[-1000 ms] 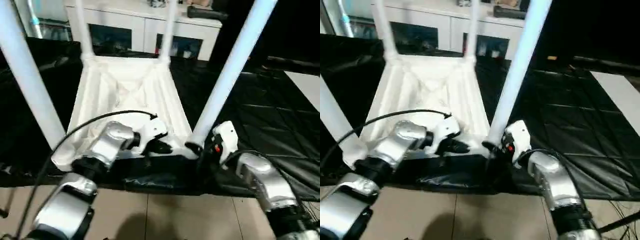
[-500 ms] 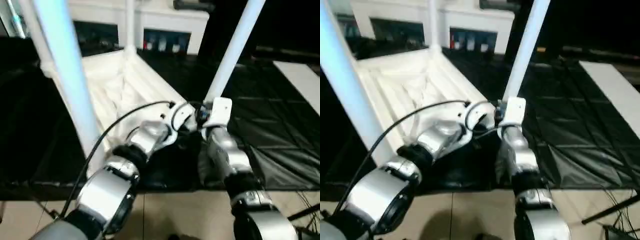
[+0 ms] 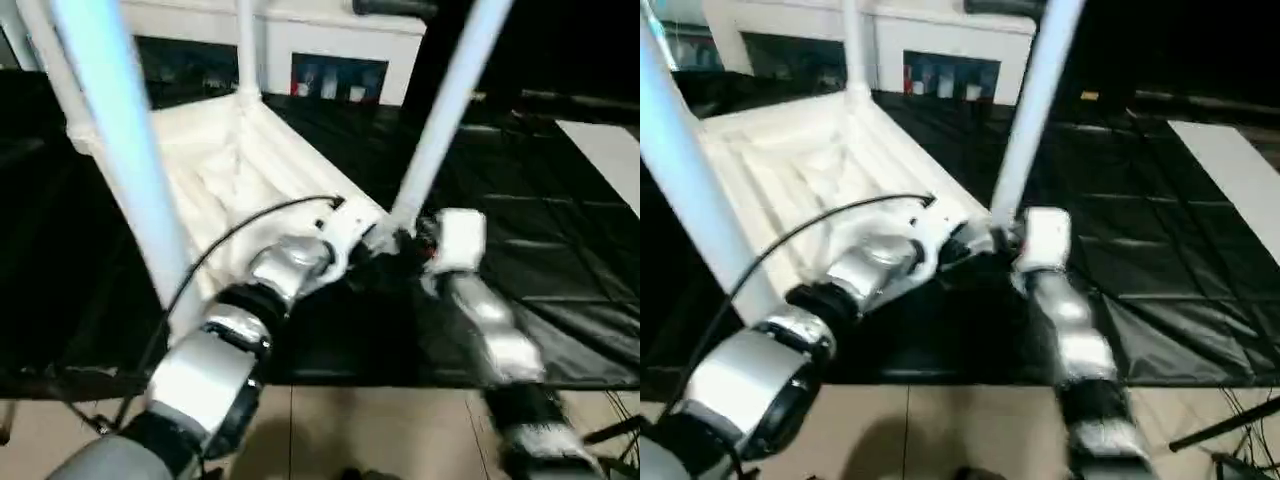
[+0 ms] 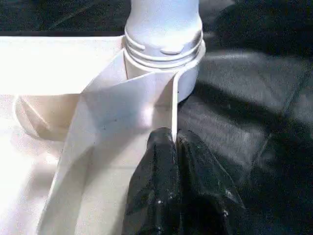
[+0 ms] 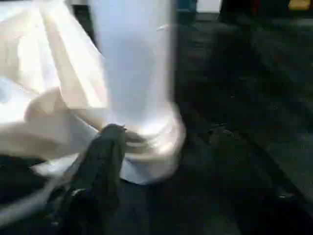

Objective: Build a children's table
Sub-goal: Rotate leg to tighten

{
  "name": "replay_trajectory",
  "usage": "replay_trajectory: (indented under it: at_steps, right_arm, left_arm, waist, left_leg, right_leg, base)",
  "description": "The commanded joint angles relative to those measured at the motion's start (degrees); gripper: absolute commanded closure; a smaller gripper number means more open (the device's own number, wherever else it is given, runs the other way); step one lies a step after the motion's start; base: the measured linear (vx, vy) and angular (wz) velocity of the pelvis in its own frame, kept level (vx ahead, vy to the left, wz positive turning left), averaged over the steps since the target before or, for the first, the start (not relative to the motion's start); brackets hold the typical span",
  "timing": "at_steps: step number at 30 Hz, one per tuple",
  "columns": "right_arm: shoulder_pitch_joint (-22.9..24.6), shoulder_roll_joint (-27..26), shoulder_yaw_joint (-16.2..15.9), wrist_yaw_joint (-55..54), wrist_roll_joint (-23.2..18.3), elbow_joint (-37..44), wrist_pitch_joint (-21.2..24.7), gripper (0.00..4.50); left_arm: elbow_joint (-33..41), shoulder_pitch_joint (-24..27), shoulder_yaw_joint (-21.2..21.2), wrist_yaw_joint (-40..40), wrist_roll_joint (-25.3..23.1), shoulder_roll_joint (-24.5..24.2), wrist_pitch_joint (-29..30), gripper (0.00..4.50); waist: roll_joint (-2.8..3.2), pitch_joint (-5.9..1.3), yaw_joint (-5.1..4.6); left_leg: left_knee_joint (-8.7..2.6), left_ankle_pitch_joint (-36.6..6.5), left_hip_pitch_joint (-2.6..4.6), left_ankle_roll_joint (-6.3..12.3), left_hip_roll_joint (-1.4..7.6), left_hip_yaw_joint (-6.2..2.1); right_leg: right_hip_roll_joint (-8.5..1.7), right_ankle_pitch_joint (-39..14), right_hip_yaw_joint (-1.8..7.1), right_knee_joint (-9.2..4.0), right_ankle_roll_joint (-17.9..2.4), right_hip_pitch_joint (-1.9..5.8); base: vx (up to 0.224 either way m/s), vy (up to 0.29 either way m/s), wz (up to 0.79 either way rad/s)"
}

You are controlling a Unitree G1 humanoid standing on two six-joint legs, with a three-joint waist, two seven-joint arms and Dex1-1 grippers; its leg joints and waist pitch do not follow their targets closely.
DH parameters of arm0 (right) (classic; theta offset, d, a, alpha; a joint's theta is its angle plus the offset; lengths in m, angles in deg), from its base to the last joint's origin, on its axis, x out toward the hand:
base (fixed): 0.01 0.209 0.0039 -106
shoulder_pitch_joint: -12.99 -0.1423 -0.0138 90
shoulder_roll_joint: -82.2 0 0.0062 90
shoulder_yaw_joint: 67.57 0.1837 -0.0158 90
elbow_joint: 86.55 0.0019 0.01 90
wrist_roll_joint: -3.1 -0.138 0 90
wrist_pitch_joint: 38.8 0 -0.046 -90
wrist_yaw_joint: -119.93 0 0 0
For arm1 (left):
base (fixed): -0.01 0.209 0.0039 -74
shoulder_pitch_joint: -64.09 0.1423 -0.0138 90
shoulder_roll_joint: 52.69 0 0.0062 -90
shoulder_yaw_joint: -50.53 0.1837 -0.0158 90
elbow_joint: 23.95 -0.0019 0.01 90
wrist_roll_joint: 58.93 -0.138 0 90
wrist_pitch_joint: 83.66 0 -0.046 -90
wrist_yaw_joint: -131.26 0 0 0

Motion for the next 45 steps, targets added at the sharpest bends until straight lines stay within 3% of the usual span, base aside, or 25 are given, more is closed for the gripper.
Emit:
replay_trajectory:
  at_steps: [1, 3, 5, 6, 7, 8, 11, 14, 15, 17, 20, 23, 32, 39, 40, 42, 45]
  right_arm:
    - [2.6, 3.7, -1.4, 7.3, -1.2, 6.2, 1.9, 1.15]
    - [6.1, 8.3, -2.3, 14.2, -3.2, 10.7, 4.0, 0.95]
    - [10.6, 14.7, -3.5, 22.9, -4.9, 15.7, 5.4, 0.95]
    - [11.3, 15.6, -3.6, 24.1, -5.2, 16.4, 5.7, 0.95]
    - [14.7, 20.5, -3.7, 29.9, -6.4, 19.5, 7.1, 0.95]
    - [15.8, 22.0, -3.7, 31.7, -6.7, 20.2, 7.3, 0.95]
    - [17.0, 23.7, -3.9, 33.8, -6.9, 21.0, 7.5, 0.95]
    - [17.7, 24.6, -4.7, 36.0, -7.0, 21.1, 8.3, 0.95]
    - [17.7, 24.7, -5.0, 36.1, -6.8, 21.0, 8.2, 0.95]
    - [17.3, 24.4, -5.5, 35.9, -6.4, 20.9, 8.4, 0.95]
    - [16.6, 24.0, -5.7, 35.9, -6.5, 21.0, 8.8, 0.95]
    - [16.3, 23.8, -5.7, 36.6, -6.4, 21.3, 8.9, 0.95]
    - [16.0, 22.5, -6.1, 35.9, -6.0, 21.3, 8.5, 0.95]
    - [15.9, 22.1, -6.2, 36.2, -5.8, 21.1, 8.4, 0.95]
    - [16.6, 22.3, -6.1, 36.5, -6.2, 22.0, 8.8, 0.95]
    - [17.5, 22.5, -6.0, 36.7, -6.4, 22.7, 8.8, 0.95]
    - [18.0, 22.5, -5.6, 36.4, -6.5, 23.0, 8.5, 0.95]
  left_arm:
    - [0.5, 0.4, 1.9, -4.1, -1.3, -0.4, -1.2, 4.50]
    - [1.2, 1.7, 3.7, -8.7, -2.3, -1.5, -2.1, 4.50]
    - [2.0, 3.3, 5.8, -14.8, -3.6, -3.4, -4.2, 4.50]
    - [2.1, 3.5, 6.1, -15.8, -3.8, -3.7, -4.7, 4.50]
    - [3.7, 5.0, 8.1, -23.4, -4.4, -5.9, -7.1, 4.50]
    - [4.7, 5.7, 9.1, -26.8, -4.6, -6.9, -9.0, 4.50]
    - [6.3, 6.6, 10.4, -31.5, -4.6, -8.4, -11.6, 4.50]
    - [7.6, 6.5, 11.4, -33.2, -5.3, -10.1, -13.3, 4.50]
    - [7.8, 6.5, 11.6, -33.4, -5.6, -10.4, -13.8, 4.50]
    - [8.8, 6.8, 12.0, -34.3, -6.0, -11.2, -14.4, 4.50]
    - [10.5, 7.4, 12.0, -35.6, -5.9, -11.9, -14.2, 4.50]
    - [11.5, 8.0, 12.1, -36.4, -5.7, -12.6, -14.3, 4.50]
    - [14.9, 9.5, 12.1, -38.1, -5.1, -14.1, -15.2, 4.50]
    - [15.8, 10.2, 13.6, -38.6, -7.0, -16.0, -18.5, 4.50]
    - [16.2, 10.4, 13.9, -39.4, -7.3, -16.7, -19.2, 4.50]
    - [16.6, 10.7, 14.1, -40.4, -7.4, -17.4, -20.4, 4.50]
    - [17.1, 10.9, 14.2, -40.7, -7.4, -17.9, -20.8, 4.50]
  waist:
    - [0.21, -4.03, 1.11]
    - [0.20, -3.81, 1.55]
    - [0.80, -3.85, 1.93]
    - [0.54, -3.77, 2.16]
    - [0.68, -3.71, 2.53]
    - [0.58, -3.75, 2.84]
    - [0.68, -3.36, 2.90]
    - [0.68, -2.87, 2.78]
    - [0.36, -2.84, 2.86]
    - [0.49, -2.84, 2.80]
    - [0.17, -2.95, 2.55]
    - [0.15, -3.01, 2.35]
    - [0.00, -3.44, 2.78]
    - [0.11, -3.40, 2.82]
    - [0.74, -3.32, 2.90]
    - [0.47, -3.29, 2.80]
    - [0.72, -3.23, 2.70]
  left_leg:
    - [-3.77, -11.9, 0.92, 6.25, 0.63, 0.47]
    - [-3.90, -13.1, 0.89, 6.24, 0.69, 0.51]
    - [-4.01, -13.8, 0.90, 6.19, 0.76, 0.29]
    - [-3.95, -14.2, 1.02, 6.43, 0.88, 0.37]
    - [-4.06, -14.9, 0.77, 6.43, 0.75, 0.37]
    - [-4.04, -15.2, 0.94, 6.25, 0.90, 0.36]
    - [-4.42, -17.7, 0.93, 5.45, 0.91, 0.30]
    - [-4.44, -24.7, 2.41, 2.98, 1.00, 0.15]
    - [-4.44, -24.8, 2.37, 2.71, 1.01, -0.01]
    - [-4.65, -24.6, 1.93, 2.35, 0.98, -0.28]
    - [-4.90, -23.1, 1.34, 2.18, 1.00, -0.56]
    - [-4.87, -22.7, 1.31, 2.36, 1.01, -0.52]
    - [-4.68, -16.8, 1.12, 3.37, 1.33, 0.08]
    - [-4.71, -17.0, 1.08, 2.98, 1.23, 0.12]
    - [-4.81, -18.0, 1.29, 2.55, 1.24, 0.06]
    - [-4.90, -19.1, 1.20, 2.16, 1.23, 0.00]
    - [-5.02, -20.5, 1.30, 1.63, 1.27, -0.09]
  right_leg:
    - [-2.02, -12.0, 1.51, -3.56, -12.1, 4.61]
    - [-2.10, -13.9, 1.55, -3.72, -11.7, 4.37]
    - [-2.12, -14.1, 1.54, -3.84, -11.4, 4.65]
    - [-2.06, -13.3, 1.65, -3.91, -11.5, 4.54]
    - [-2.12, -14.8, 1.58, -3.94, -11.6, 4.65]
    - [-2.26, -15.4, 1.65, -4.05, -11.3, 4.64]
    - [-2.27, -19.7, 1.54, -4.41, -10.8, 4.28]
    - [-2.32, -30.1, 1.25, -5.60, -8.7, 3.00]
    - [-2.48, -32.1, 1.16, -5.74, -7.9, 2.96]
    - [-2.62, -33.8, 1.06, -5.97, -6.4, 3.23]
    - [-2.77, -33.6, 0.98, -5.88, -5.5, 3.62]
    - [-2.71, -32.6, 1.04, -5.76, -5.8, 3.51]
    - [-2.67, -20.8, 1.67, -4.09, -10.1, 3.87]
    - [-2.62, -21.4, 1.73, -3.99, -9.5, 3.98]
    - [-2.66, -22.4, 1.78, -4.13, -9.5, 3.86]
    - [-2.59, -23.0, 1.76, -4.28, -9.0, 3.96]
    - [-2.60, -24.0, 1.72, -4.43, -8.8, 3.82]
  base:
    - [0.000, 0.000, 0.00]
    - [0.000, 0.000, 0.00]
    - [0.000, 0.000, 0.00]
    - [0.000, 0.000, 0.00]
    - [0.000, 0.000, 0.00]
    - [0.000, 0.000, 0.00]
    - [0.000, 0.000, 0.00]
    - [0.000, 0.000, 0.00]
    - [0.000, 0.000, 0.00]
    - [0.000, 0.000, 0.00]
    - [0.000, 0.000, 0.00]
    - [0.000, 0.000, 0.00]
    - [0.000, 0.000, 0.00]
    - [0.000, 0.000, 0.00]
    - [0.000, 0.000, 0.00]
    - [0.000, 0.000, 0.00]
    - [0.000, 0.000, 0.00]
